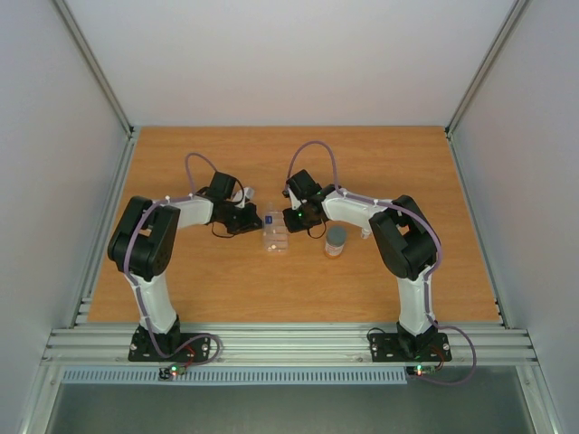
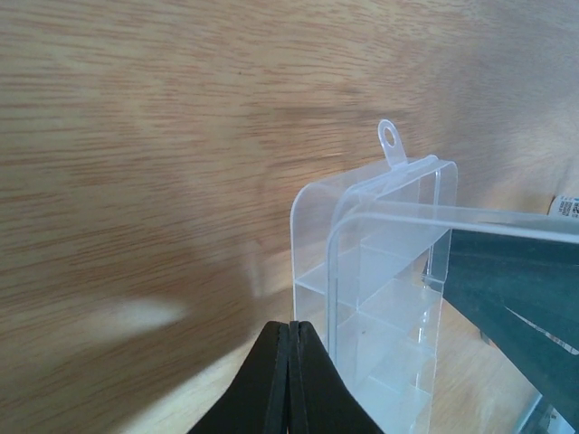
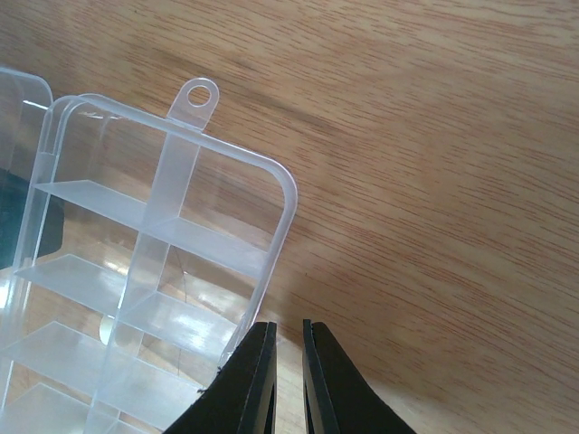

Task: Sort the pills into containers
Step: Close the pill container at the center of the board.

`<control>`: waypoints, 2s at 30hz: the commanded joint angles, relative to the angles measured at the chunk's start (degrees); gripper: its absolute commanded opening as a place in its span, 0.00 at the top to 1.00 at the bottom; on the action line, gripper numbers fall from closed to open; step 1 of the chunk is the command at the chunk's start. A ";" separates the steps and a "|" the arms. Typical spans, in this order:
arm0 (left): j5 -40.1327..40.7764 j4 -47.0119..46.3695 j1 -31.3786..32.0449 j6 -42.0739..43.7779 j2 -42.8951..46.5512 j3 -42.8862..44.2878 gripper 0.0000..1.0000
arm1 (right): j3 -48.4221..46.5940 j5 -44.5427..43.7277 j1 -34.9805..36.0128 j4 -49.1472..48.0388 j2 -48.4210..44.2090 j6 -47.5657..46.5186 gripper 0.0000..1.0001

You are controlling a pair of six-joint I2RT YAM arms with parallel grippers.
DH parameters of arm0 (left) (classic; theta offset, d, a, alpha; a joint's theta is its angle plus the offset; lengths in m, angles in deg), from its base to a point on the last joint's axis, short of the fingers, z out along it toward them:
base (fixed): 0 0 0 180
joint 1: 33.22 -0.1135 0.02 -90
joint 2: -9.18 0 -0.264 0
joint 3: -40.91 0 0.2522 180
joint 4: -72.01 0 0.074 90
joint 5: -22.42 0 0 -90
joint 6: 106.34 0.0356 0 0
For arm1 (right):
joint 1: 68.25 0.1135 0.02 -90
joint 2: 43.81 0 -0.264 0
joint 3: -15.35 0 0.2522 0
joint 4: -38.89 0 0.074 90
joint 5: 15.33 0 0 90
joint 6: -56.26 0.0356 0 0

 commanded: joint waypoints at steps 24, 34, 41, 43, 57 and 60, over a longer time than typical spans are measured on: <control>-1.41 0.73 0.32 -1.61 5.55 -0.58 1.00 | 1.69 1.19 -0.07 -0.91 -1.13 -0.06 0.89; -1.81 0.67 0.31 -1.91 5.90 -0.13 0.99 | 1.50 1.40 -0.07 -0.20 -0.78 0.09 0.88; -1.91 0.39 0.28 -1.98 6.50 -0.58 1.00 | 1.04 1.08 0.00 0.49 -0.28 0.12 0.87; -2.02 0.27 0.34 -2.10 6.76 -0.67 0.99 | 0.70 1.05 0.00 0.93 -0.02 0.11 0.87; -2.15 -0.14 0.29 -2.64 7.91 -1.75 1.00 | -0.22 0.65 0.01 1.86 0.49 0.48 0.85; -2.28 -0.45 0.29 -2.86 8.14 -2.07 1.00 | -0.24 0.79 0.00 1.95 0.20 0.47 0.85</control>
